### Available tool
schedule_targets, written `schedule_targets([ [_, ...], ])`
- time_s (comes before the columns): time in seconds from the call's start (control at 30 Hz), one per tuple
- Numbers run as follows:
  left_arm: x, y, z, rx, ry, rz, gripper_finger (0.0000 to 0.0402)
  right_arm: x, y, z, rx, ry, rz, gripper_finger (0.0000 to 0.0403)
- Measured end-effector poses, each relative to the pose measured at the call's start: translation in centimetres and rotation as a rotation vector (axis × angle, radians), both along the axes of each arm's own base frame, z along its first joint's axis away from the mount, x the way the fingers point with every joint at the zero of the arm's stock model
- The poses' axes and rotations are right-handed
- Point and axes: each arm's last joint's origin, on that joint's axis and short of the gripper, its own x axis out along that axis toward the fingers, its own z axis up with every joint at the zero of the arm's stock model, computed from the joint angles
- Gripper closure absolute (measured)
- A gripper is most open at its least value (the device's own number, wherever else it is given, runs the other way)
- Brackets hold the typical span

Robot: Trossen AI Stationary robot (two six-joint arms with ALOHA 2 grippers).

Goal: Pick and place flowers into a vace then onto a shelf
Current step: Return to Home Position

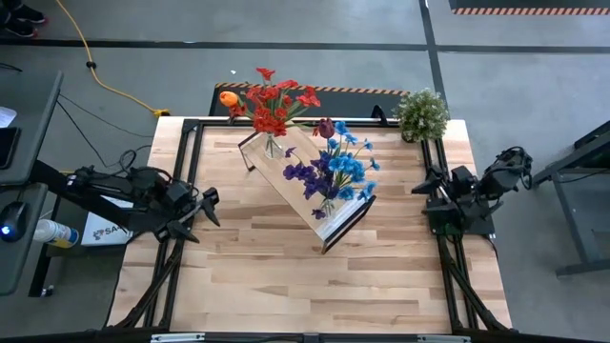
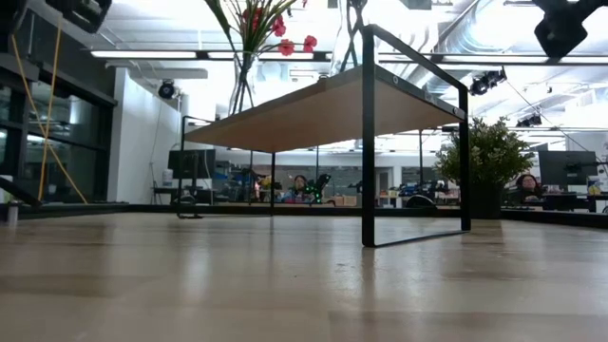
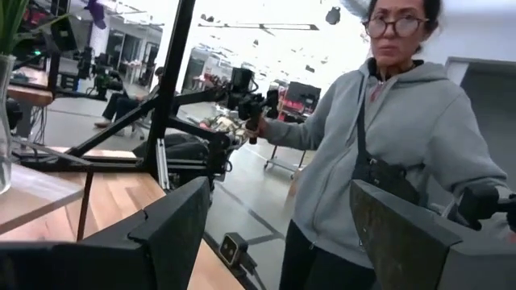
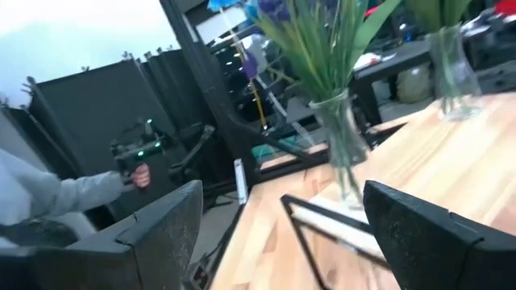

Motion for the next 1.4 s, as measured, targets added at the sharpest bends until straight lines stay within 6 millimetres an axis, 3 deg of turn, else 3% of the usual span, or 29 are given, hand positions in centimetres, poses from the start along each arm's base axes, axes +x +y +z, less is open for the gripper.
schedule_targets([
  [0.37, 0.2, -0.1, -0.9, 0.087, -0.058, 0.004, 0.0069, 0.0, -0.4, 0.1, -0.110, -0.019, -0.164, 0.0072],
  [0.57, 0.3, -0.1, -0.9, 0.097, -0.062, 0.007, 0.0069, 0.1, -0.3, 0.1, -0.077, -0.018, -0.128, 0.0073],
  [0.9, 0.8, -0.2, -0.9, 0.099, -0.058, 0.000, 0.0069, 2.4, 1.5, -3.8, -0.001, -0.082, -0.056, 0.0073],
  [1.4, 2.9, -0.8, -2.0, 0.190, 0.011, -0.035, 0.0069, 3.4, 1.7, -6.5, -0.017, -0.058, -0.148, 0.0072],
])
